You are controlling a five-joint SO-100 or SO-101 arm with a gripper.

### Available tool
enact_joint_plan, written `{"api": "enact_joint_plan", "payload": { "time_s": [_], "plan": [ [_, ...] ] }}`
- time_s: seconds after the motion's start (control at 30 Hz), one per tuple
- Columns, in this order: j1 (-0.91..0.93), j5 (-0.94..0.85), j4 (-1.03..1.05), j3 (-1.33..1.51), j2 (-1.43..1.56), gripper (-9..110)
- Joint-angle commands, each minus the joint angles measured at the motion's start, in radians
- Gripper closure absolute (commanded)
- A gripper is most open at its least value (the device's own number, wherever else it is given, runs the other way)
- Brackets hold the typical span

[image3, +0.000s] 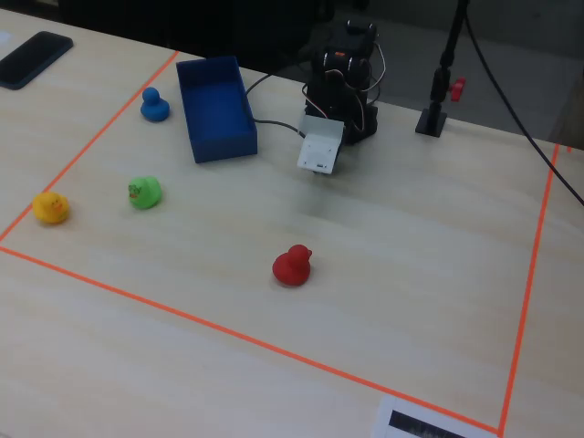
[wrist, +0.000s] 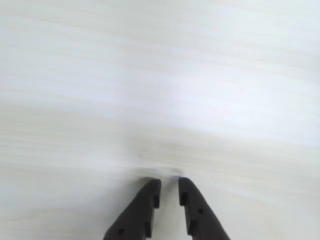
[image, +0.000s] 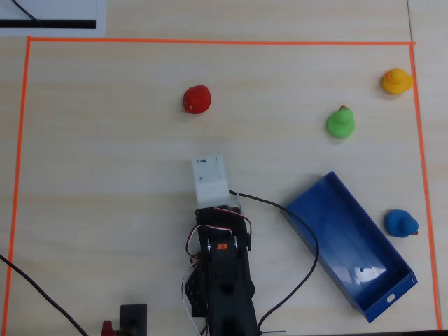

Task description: Grasp green duck and put it into box.

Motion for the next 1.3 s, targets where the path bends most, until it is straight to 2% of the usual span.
{"api": "enact_joint_plan", "payload": {
  "time_s": [0.0,0.17,0.4,0.57,0.73,0.87,1.0,1.27],
  "plan": [
    [0.005,0.006,0.026,-0.002,-0.011,100],
    [-0.014,-0.017,0.012,-0.003,-0.011,98],
    [0.04,-0.005,-0.276,-0.212,-0.245,96],
    [0.118,0.025,-0.442,-0.512,-0.601,91],
    [0.247,0.018,-0.433,-0.913,-0.982,89],
    [0.387,-0.11,-0.365,-1.198,-1.23,85],
    [0.526,-0.163,-0.368,-1.43,-1.433,80],
    [0.75,-0.164,-0.502,-1.761,-1.801,74]
  ]
}}
